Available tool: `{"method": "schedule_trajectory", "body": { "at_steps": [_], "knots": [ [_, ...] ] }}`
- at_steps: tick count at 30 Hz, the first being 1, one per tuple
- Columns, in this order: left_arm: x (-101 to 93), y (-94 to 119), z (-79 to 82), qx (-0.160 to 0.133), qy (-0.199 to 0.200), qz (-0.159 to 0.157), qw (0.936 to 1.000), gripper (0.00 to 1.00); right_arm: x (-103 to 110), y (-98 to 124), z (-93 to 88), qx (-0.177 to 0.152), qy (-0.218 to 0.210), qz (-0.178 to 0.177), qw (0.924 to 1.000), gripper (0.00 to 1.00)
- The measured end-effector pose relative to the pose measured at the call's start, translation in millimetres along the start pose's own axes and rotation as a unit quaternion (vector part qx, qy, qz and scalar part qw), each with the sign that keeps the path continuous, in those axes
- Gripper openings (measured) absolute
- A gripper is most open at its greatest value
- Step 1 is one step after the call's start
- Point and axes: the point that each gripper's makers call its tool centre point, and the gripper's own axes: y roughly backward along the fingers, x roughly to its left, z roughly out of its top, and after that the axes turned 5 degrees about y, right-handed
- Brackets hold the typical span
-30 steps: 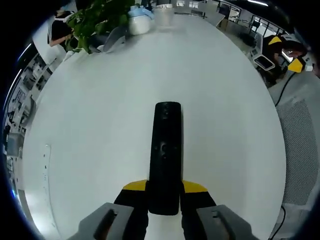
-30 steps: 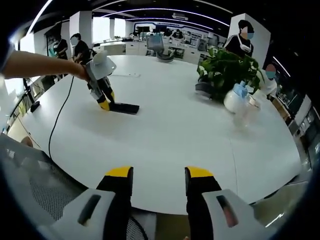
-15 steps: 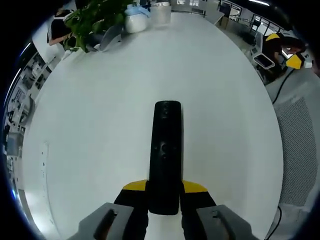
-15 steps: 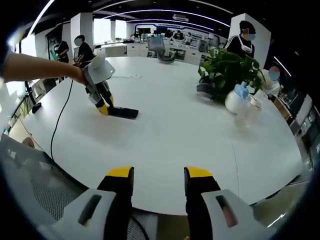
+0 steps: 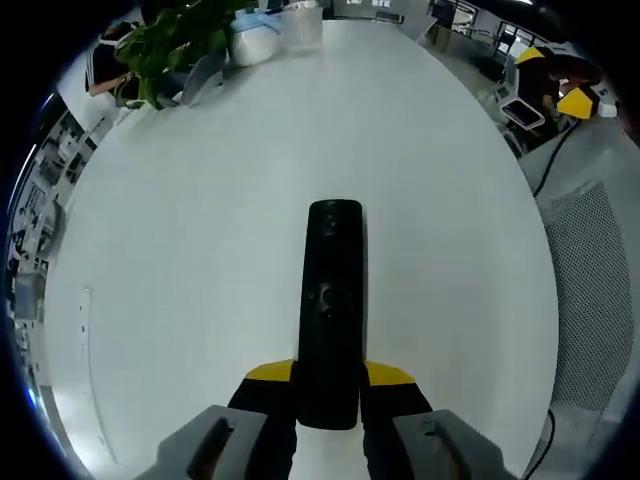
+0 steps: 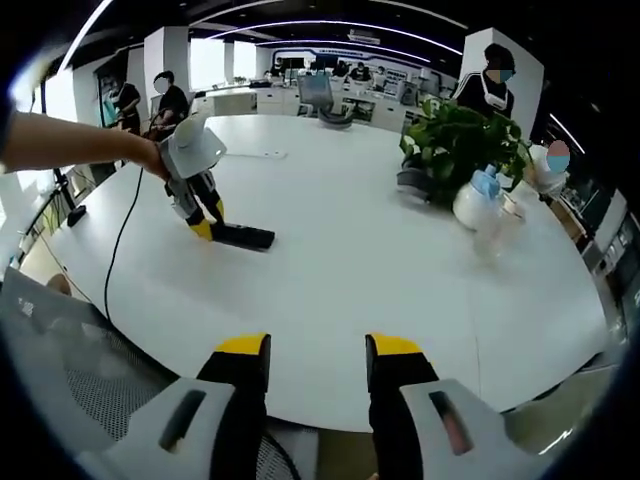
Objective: Press the specified remote control buttons in sequence, fully releasing each button before pressing the next.
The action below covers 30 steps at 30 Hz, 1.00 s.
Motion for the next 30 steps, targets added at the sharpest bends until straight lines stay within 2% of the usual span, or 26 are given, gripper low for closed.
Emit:
{"method": "schedule_trajectory", "body": {
  "at_steps": [11, 24, 30],
  "knots": [
    [-14.1, 1, -3.3, 0.001, 0.004, 0.001, 1.0, 0.23, 4, 0, 1.9, -0.005, 0.001, 0.009, 1.0, 0.37],
    [-34.6, 0, -6.7, 0.026, -0.017, 0.0, 0.9995, 0.23, 11, 1, 6.9, -0.016, 0.013, 0.021, 0.9996, 0.38],
    [-43.7, 1, -9.4, 0.019, -0.008, 0.001, 0.9998, 0.23, 13, 1, 7.3, -0.017, 0.019, 0.023, 0.9994, 0.38]
  ]
}}
